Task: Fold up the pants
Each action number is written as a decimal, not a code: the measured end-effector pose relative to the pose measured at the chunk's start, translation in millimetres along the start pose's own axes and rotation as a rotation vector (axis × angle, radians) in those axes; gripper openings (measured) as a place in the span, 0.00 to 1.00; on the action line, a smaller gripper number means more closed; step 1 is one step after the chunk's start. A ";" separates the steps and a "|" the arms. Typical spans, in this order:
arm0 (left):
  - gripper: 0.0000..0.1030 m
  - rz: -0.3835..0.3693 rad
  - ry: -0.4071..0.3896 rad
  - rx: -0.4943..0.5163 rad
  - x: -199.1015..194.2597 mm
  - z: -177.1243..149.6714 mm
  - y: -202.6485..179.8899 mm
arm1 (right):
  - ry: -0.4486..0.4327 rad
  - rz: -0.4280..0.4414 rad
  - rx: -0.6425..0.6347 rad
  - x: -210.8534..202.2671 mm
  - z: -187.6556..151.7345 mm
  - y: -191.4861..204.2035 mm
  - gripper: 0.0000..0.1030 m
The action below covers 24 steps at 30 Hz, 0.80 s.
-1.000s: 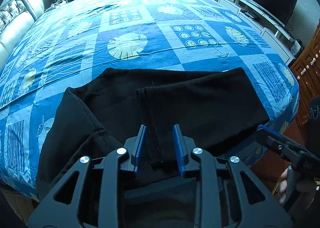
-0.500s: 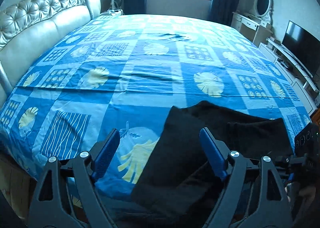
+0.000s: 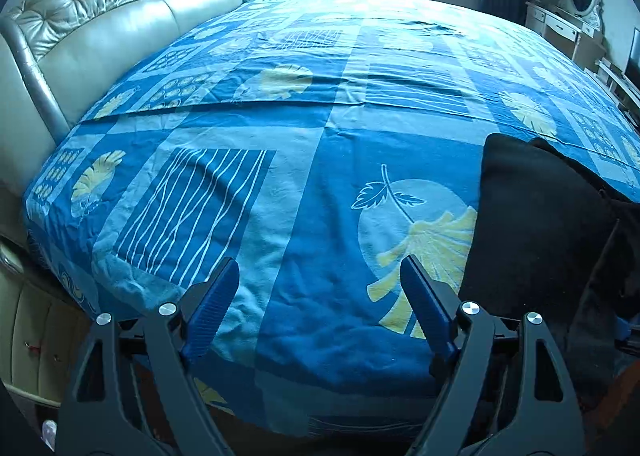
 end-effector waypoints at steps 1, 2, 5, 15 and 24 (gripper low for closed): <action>0.80 -0.036 0.019 -0.023 4.3 -2.4 -0.9 | 0.007 0.001 -0.002 3.3 -1.3 3.2 0.84; 0.80 -0.085 0.038 -0.049 7.7 -4.5 -3.0 | 0.010 0.005 -0.006 8.4 -1.3 8.1 0.84; 0.80 -0.203 0.058 -0.114 12.9 -8.3 -14.8 | -0.002 0.007 -0.019 17.0 -1.6 20.2 0.84; 0.80 -0.245 0.081 -0.185 19.2 -10.8 -20.5 | -0.038 -0.050 -0.078 36.2 7.5 35.4 0.54; 0.80 -0.257 0.065 -0.223 11.8 -6.8 -8.4 | -0.078 -0.066 -0.211 16.9 22.0 57.1 0.11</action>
Point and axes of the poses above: each gripper's, at about its wrist camera, not at the fingertips, and x roughly the way its jaws point, y to its left, z to its top, the point moved 4 cm from there along x, roughly the way its jaws point, and after that the axes turned 11 degrees about x, right-handed, at the moved point
